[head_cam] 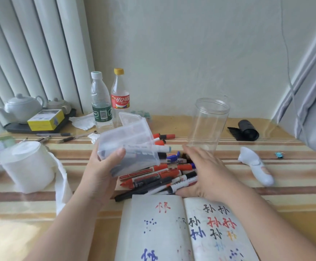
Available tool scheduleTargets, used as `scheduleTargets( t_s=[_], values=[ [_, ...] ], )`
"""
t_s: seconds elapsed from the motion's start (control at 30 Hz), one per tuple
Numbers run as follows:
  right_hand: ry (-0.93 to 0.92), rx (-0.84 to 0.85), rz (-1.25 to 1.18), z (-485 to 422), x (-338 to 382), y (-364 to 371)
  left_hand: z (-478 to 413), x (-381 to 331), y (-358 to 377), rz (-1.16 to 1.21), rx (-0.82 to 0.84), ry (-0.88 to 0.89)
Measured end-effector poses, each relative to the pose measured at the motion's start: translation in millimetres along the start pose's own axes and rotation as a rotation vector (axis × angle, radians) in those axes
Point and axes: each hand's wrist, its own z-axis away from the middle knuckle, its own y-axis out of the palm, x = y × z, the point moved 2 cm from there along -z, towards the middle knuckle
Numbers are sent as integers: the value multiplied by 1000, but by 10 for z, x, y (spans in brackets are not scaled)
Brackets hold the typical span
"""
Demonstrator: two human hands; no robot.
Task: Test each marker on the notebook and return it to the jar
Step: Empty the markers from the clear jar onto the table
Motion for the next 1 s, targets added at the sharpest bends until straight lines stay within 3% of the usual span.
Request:
scheduleTargets(
  t_s=[0.2, 0.3, 0.43, 0.67, 0.9, 1.0],
  values=[
    [-81, -83, -359, 93, 128, 70, 53, 107, 123, -293, 62, 23],
    [-179, -122, -529, 70, 169, 160, 57, 117, 255, -381, 137, 36],
    [-228, -146, -732, 67, 141, 256, 70, 85, 280, -417, 109, 61],
    [-200, -211, -453, 82, 141, 251, 80, -129, 129, -393, -123, 166],
    [-245, -285, -333, 95, 286, 169, 87, -157, 298, -638, -17, 392],
    [-248, -306, -300, 65, 345, 166, 96, -113, 361, -688, 46, 398]
  ],
)
